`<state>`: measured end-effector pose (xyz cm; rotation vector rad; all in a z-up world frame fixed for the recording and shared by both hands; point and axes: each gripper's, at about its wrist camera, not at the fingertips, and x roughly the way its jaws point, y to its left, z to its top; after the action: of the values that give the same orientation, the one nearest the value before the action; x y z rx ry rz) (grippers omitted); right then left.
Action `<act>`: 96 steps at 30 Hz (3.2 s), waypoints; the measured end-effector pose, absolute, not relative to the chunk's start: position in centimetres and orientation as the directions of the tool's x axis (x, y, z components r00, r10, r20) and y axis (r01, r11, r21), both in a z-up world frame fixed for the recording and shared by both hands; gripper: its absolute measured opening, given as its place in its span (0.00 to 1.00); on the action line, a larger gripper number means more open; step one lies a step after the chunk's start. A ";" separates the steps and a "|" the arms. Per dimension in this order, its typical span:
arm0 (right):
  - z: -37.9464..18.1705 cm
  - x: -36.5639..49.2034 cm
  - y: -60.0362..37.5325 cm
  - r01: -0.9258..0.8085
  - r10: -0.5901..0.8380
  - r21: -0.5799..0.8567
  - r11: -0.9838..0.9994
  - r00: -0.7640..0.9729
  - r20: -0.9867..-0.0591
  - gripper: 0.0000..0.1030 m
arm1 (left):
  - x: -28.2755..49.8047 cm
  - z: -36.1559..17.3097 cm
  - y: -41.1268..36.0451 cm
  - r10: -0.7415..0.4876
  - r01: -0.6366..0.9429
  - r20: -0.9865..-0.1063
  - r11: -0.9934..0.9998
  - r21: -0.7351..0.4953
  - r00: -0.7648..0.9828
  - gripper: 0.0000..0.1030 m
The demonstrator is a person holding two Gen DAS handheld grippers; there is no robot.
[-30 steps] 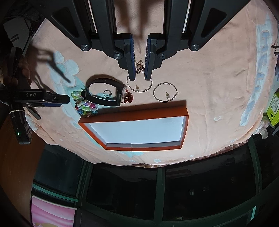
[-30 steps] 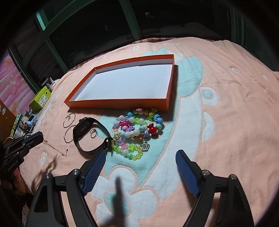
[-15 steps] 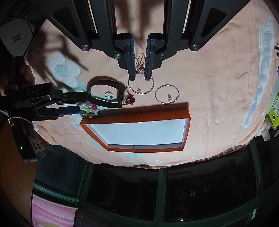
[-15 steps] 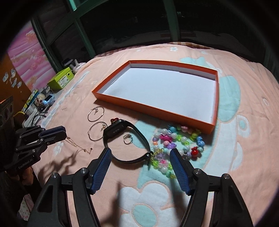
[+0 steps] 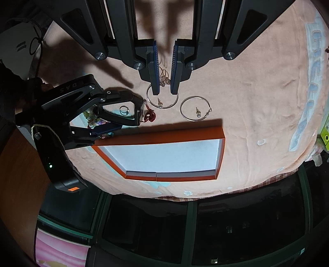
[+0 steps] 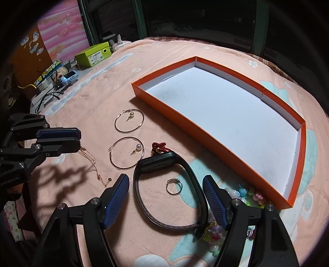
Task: Organize jewelry
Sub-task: 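Grasp the black watch band with the right tool while the left tool lifts the chain, then carry both items into the orange box and open both tools, then withdraw both tools from the box and move the right tool to the beaded bracelets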
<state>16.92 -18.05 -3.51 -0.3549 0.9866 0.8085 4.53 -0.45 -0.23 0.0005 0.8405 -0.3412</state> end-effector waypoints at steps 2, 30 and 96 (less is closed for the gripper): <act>-3.9 17.1 -17.9 -0.748 0.437 0.086 0.658 0.286 -0.853 0.79 | 4.5 -0.1 -0.3 -0.295 0.296 -0.728 0.946 -0.131 0.618 0.10; 2.8 20.1 -19.9 -0.625 0.523 0.192 0.756 0.401 -0.752 0.54 | 11.8 12.7 0.7 -0.298 0.328 -0.596 0.943 -0.062 0.745 0.10; 3.8 23.4 -21.9 -0.439 0.412 0.200 0.876 0.465 -0.783 0.72 | 14.9 4.6 -2.9 -0.394 0.392 -0.714 0.902 -0.180 0.579 0.61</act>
<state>23.41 -21.92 3.78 -0.0318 0.9528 0.5229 14.86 -2.89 4.56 -0.0025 0.8349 -0.4592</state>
